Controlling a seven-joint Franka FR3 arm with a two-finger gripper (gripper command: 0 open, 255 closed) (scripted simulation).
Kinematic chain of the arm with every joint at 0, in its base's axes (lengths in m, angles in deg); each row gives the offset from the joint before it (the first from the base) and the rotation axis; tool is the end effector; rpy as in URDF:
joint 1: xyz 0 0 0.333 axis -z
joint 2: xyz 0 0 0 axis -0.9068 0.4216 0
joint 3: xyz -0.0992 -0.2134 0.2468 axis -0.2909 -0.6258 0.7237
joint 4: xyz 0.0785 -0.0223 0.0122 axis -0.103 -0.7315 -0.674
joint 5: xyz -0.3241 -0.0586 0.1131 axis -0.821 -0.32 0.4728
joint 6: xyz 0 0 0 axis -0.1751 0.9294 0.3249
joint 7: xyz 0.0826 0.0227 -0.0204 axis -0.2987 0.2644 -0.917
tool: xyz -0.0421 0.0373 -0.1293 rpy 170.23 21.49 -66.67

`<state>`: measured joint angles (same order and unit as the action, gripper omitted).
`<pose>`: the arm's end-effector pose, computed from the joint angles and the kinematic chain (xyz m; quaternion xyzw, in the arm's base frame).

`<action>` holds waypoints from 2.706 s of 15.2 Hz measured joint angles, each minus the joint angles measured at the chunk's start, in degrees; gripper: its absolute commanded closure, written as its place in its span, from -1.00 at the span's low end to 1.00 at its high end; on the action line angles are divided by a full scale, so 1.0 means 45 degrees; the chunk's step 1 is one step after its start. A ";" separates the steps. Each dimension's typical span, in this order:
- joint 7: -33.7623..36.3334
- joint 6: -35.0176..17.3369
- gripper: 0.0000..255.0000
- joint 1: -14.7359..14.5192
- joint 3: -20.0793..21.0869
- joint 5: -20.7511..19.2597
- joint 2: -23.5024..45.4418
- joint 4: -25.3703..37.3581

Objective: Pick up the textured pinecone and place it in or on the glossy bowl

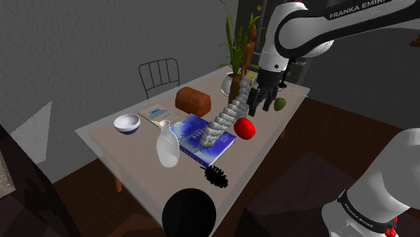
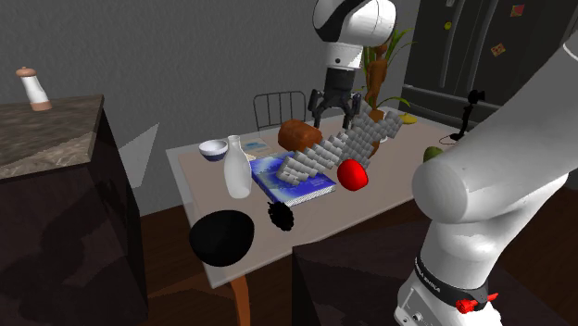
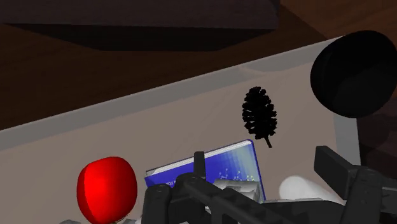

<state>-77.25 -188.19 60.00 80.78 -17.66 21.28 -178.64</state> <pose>0.3580 0.0703 0.4503 -0.9966 -0.0239 0.0367 0.0700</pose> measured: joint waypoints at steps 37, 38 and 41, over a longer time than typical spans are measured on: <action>-0.0834 -0.6313 -1.00 -0.1981 0.1524 0.0822 1.2389 0.4630; -0.0833 -0.6313 -1.00 -0.1982 0.1524 0.0822 1.2393 0.4633; -0.0836 -0.6350 1.00 -0.1980 0.1518 0.0823 1.2409 0.4669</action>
<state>-81.01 -216.77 51.10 87.61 -13.95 77.12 -157.63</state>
